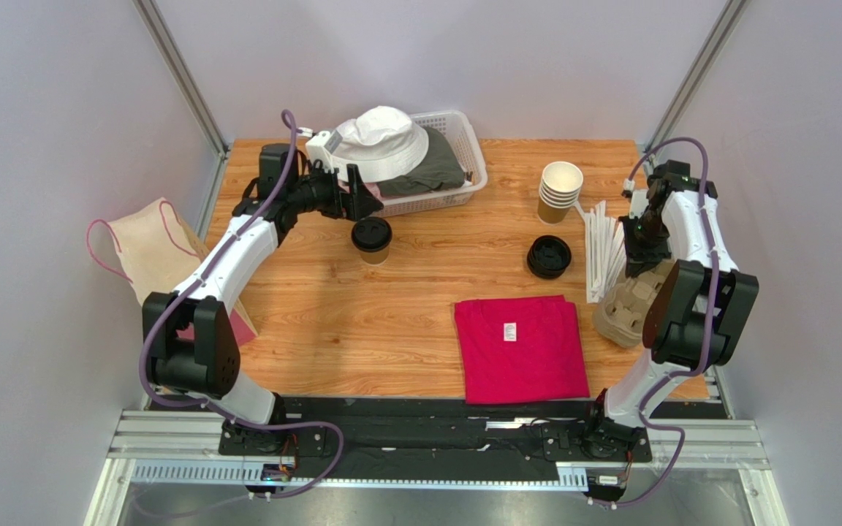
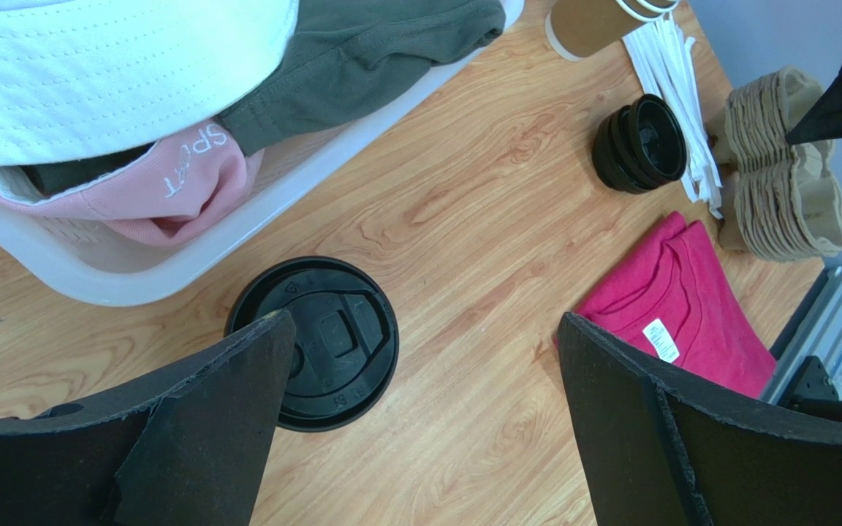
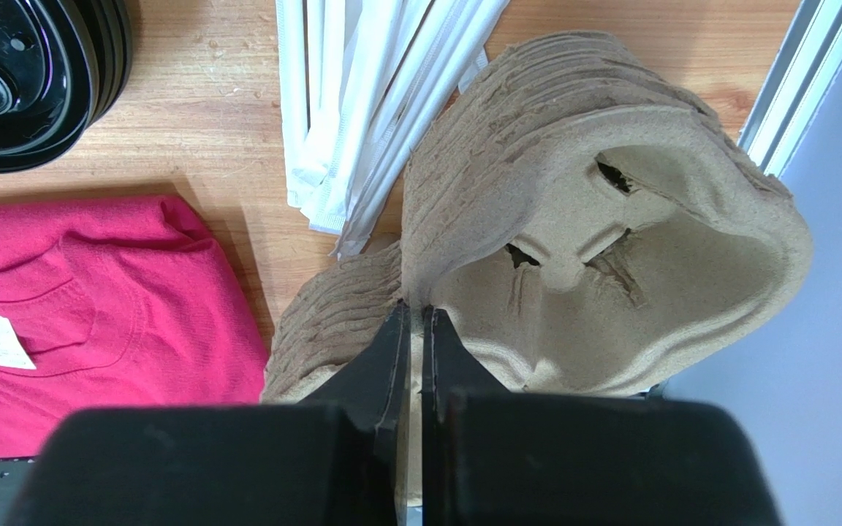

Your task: Pack the takeout coffee

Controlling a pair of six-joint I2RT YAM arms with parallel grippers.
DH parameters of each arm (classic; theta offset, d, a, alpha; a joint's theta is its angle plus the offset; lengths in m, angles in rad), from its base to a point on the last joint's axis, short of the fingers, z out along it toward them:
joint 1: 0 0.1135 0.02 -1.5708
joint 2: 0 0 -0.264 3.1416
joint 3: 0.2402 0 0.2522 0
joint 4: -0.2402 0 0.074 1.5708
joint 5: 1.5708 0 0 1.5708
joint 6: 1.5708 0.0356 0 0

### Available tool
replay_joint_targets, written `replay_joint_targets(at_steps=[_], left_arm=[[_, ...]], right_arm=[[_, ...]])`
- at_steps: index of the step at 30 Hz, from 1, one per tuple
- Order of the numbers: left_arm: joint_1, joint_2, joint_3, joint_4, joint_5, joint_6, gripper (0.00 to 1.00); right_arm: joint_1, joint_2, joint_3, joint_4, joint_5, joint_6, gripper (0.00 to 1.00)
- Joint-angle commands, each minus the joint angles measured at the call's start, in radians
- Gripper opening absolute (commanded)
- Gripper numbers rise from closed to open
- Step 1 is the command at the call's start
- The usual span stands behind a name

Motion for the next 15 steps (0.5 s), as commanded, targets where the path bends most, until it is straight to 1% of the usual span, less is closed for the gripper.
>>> replay_joint_targets(at_steps=[1, 6, 15], left_arm=[[-0.004, -0.002, 0.043, 0.033, -0.003, -0.004, 0.98], [-0.004, -0.002, 0.044, 0.037, 0.005, -0.008, 0.98], [-0.024, 0.005, 0.058, 0.045, 0.022, 0.005, 0.98]], right_arm=[[-0.004, -0.028, 0.059, -0.023, -0.009, -0.002, 0.00], [-0.018, -0.068, 0.092, -0.079, -0.023, -0.010, 0.00], [-0.027, -0.125, 0.091, -0.101, -0.064, -0.030, 0.00]])
